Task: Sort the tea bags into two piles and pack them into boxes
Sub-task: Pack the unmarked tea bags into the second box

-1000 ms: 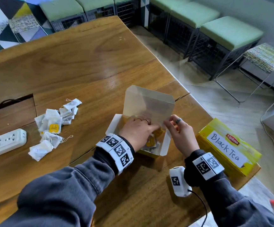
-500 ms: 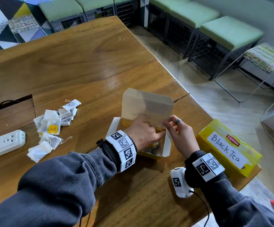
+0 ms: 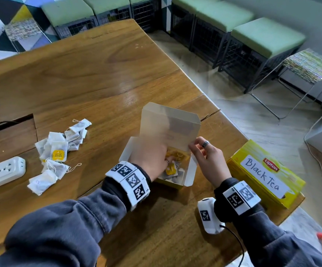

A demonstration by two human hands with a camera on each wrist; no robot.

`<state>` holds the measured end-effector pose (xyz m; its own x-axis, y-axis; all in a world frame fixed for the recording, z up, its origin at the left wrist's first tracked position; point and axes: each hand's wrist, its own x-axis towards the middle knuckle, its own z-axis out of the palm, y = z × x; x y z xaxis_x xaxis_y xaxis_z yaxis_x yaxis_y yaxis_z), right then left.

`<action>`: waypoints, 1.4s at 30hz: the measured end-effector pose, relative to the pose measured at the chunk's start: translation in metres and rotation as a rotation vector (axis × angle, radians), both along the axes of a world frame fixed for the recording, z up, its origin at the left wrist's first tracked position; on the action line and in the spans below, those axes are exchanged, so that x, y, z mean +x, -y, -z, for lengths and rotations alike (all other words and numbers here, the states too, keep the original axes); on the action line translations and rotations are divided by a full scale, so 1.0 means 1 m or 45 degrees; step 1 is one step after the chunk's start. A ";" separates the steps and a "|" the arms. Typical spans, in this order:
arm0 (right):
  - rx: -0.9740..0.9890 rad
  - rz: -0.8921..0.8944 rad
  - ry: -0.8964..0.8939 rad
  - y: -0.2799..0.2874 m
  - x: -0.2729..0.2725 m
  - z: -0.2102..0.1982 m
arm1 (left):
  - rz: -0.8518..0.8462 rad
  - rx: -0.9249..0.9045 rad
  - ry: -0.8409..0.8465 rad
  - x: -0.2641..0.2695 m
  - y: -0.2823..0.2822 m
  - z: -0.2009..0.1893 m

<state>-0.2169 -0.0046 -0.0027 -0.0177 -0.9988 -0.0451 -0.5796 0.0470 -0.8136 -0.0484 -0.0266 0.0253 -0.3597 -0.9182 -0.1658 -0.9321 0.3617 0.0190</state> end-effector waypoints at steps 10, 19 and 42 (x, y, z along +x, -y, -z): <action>-0.004 0.014 0.053 0.000 0.002 -0.001 | -0.496 0.360 -0.452 -0.017 -0.001 0.020; -0.036 0.039 0.078 0.000 0.003 0.002 | -0.685 0.406 -0.868 -0.025 -0.006 0.014; -0.009 -0.010 0.042 -0.003 0.005 -0.003 | -0.401 0.494 -0.974 0.013 -0.019 0.000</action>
<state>-0.2121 -0.0014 0.0001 -0.0082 -0.9992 -0.0381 -0.5529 0.0363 -0.8325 -0.0354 -0.0080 0.0249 -0.2404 -0.9222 -0.3029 -0.6698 -0.0682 0.7394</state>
